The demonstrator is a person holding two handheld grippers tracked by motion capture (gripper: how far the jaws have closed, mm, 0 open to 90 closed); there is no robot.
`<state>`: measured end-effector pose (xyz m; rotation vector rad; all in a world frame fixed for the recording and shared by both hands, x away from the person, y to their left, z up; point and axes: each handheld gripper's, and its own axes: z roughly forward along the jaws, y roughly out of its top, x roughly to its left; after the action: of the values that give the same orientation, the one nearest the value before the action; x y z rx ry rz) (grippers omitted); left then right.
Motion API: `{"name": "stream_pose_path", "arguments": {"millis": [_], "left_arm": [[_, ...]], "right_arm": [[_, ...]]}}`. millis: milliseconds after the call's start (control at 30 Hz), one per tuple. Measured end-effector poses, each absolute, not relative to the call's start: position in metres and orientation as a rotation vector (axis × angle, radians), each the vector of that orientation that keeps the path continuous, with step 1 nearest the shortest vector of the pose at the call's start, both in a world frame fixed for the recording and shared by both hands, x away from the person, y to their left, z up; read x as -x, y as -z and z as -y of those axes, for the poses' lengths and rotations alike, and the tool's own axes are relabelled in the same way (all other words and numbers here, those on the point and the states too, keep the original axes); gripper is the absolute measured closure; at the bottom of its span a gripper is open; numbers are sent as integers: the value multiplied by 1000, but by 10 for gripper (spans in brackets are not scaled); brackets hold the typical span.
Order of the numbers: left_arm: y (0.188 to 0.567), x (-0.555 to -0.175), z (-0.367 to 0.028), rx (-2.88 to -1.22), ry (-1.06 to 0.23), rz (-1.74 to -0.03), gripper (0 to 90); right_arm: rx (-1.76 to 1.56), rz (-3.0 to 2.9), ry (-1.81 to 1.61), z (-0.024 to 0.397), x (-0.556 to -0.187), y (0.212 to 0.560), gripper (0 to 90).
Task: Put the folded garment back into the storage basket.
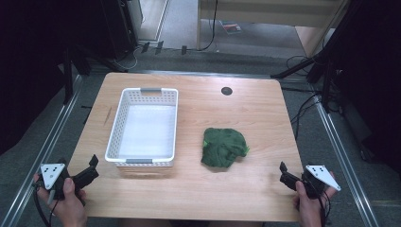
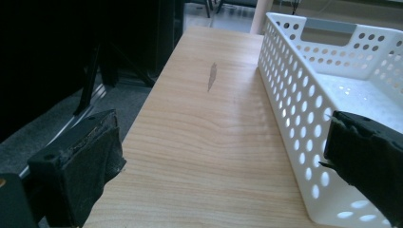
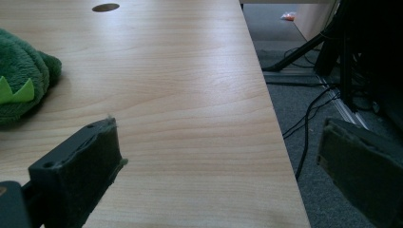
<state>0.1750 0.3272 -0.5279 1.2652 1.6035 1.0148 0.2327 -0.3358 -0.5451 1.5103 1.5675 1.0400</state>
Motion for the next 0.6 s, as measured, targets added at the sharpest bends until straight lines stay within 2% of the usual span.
{"name": "stream_pose_path", "arguments": {"millis": [300, 600], "left_arm": [[512, -172, -318, -1237, -977, -1579, 0], [503, -176, -303, -1279, -959, -1559, 0]], "right_arm": [[-1511, -1567, -1045, 336, -233, 545, 9], [-1522, -1557, -1061, 337, -232, 545, 10]]}}
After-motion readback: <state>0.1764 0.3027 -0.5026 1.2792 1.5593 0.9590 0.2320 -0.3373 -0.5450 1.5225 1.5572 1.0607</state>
